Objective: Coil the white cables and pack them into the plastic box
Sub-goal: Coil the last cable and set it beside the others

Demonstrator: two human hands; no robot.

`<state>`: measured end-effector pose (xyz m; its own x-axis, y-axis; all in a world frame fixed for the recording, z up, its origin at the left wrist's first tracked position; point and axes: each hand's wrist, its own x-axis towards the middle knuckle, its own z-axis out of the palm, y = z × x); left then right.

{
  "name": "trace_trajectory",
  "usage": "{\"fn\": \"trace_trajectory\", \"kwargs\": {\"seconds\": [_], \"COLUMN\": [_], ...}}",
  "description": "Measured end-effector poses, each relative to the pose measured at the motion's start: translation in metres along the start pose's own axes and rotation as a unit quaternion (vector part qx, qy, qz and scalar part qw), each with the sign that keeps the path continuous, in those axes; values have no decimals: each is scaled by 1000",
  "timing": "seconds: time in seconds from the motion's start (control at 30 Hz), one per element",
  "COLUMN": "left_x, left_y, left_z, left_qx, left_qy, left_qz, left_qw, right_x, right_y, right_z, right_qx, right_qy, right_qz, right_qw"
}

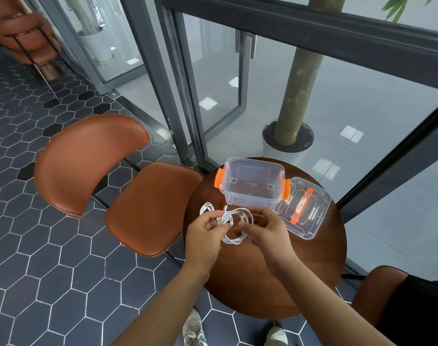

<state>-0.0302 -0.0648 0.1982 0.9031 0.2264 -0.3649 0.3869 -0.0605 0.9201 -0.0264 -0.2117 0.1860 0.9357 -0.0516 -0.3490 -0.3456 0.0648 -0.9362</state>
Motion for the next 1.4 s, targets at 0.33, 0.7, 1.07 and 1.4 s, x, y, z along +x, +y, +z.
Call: {"fn": "trace_trajectory", "kwargs": {"seconds": [0.33,0.7,1.07,1.4], "left_x": [8,18,17,8], "left_y": [-7,-13,-17,-33], "left_z": [-1,2,15,17], "left_qx": [46,87,92,26], "left_qy": [-16,-29,-9,59], "left_qz": [2,-20,-20,-66], "left_qw": [999,996,995,996], "right_x": [5,19,30,38], "right_y": [1,11,15,17], "right_z": [-7,-19,-40,-56], "right_qx": [0,22,-55,-19], "right_qy": [-4,-15,-46,-71], "right_qz": [23,84,98,110], "right_qw": [1000,996,993,991]}}
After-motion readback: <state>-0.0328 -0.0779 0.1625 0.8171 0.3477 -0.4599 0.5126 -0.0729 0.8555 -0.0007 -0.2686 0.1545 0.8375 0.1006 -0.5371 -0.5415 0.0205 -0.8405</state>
